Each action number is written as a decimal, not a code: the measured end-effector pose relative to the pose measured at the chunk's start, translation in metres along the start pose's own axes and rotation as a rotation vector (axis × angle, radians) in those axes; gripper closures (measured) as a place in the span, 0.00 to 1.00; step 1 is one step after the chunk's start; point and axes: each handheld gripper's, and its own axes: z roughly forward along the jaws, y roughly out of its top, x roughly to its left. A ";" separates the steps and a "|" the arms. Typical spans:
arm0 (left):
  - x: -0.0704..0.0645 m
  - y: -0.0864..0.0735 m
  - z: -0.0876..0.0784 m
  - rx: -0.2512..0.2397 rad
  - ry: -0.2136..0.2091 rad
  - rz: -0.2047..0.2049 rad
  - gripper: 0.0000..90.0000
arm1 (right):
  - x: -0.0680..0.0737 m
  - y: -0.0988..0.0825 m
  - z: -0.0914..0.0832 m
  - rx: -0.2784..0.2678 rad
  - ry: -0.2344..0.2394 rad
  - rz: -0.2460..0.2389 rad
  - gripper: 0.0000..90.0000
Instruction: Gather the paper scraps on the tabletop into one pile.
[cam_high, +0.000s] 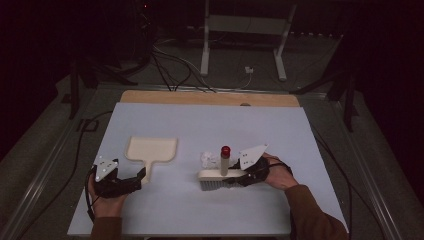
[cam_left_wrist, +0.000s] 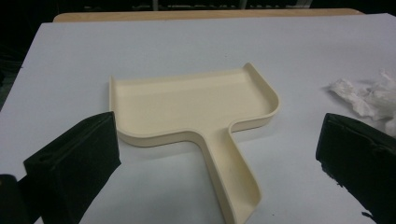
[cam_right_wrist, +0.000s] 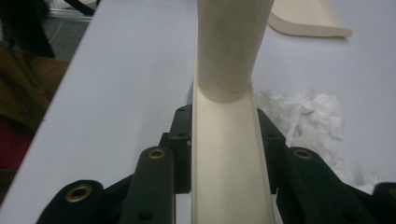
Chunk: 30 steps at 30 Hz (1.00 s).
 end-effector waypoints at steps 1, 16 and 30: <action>0.000 0.000 0.000 0.000 0.000 0.000 0.01 | -0.001 0.001 0.000 0.000 -0.008 -0.003 0.75; 0.000 0.000 0.000 0.000 -0.003 0.001 0.01 | 0.002 0.008 -0.017 -0.117 -0.025 0.040 0.75; 0.001 0.000 -0.001 -0.003 -0.001 -0.004 0.01 | -0.001 0.009 -0.048 -0.282 -0.216 0.204 0.75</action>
